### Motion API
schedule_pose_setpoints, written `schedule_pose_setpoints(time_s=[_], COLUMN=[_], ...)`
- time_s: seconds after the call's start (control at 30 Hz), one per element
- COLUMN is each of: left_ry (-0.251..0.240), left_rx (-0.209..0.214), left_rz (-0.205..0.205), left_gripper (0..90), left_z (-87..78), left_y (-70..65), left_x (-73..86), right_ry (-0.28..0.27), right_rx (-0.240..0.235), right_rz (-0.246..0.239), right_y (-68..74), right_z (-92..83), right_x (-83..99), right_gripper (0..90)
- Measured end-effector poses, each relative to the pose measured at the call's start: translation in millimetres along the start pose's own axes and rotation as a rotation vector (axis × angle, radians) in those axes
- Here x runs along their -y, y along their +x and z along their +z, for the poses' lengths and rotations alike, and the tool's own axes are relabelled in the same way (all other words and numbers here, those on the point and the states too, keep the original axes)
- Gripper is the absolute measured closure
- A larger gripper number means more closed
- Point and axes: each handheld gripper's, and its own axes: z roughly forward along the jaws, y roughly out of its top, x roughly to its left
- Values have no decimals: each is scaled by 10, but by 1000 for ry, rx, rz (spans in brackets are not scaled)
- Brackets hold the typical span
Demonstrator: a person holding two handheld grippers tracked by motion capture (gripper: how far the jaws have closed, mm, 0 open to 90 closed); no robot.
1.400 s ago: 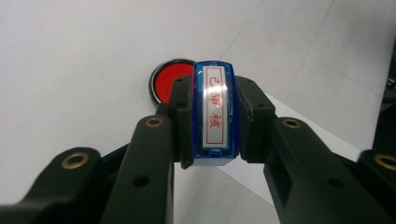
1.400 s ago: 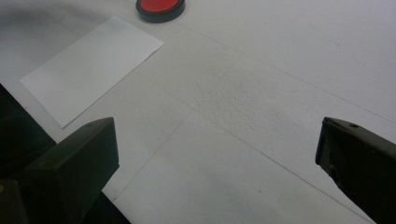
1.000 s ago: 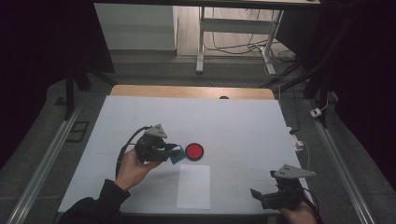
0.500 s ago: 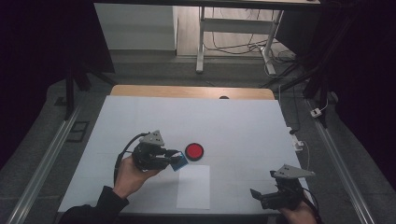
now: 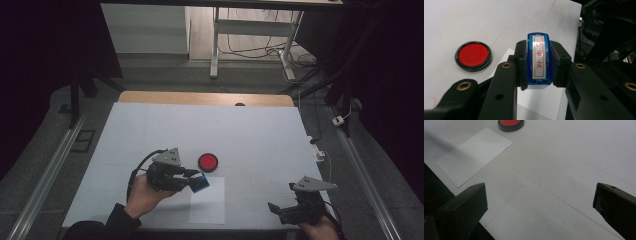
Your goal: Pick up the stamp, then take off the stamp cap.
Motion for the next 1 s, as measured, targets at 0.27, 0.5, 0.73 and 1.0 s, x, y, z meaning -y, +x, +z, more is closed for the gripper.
schedule_pose_setpoints(time_s=[0.27,0.5,0.73,1.0], left_ry=[7,-3,-8,-7], left_rx=[-5,-15,-20,-20], left_rz=[19,18,24,31], left_gripper=[699,698,698,698], left_z=[21,-7,-19,-20], left_y=[-29,-4,3,24], left_x=[-13,-2,-5,-2], right_ry=[0,-25,-54,-65], right_rx=[-1,21,-11,-37], right_rz=[1,-2,6,-55], right_y=[-6,8,24,98], right_z=[-6,-23,-35,-9], right_x=[4,2,-23,-74], right_gripper=[0,0,0,0])
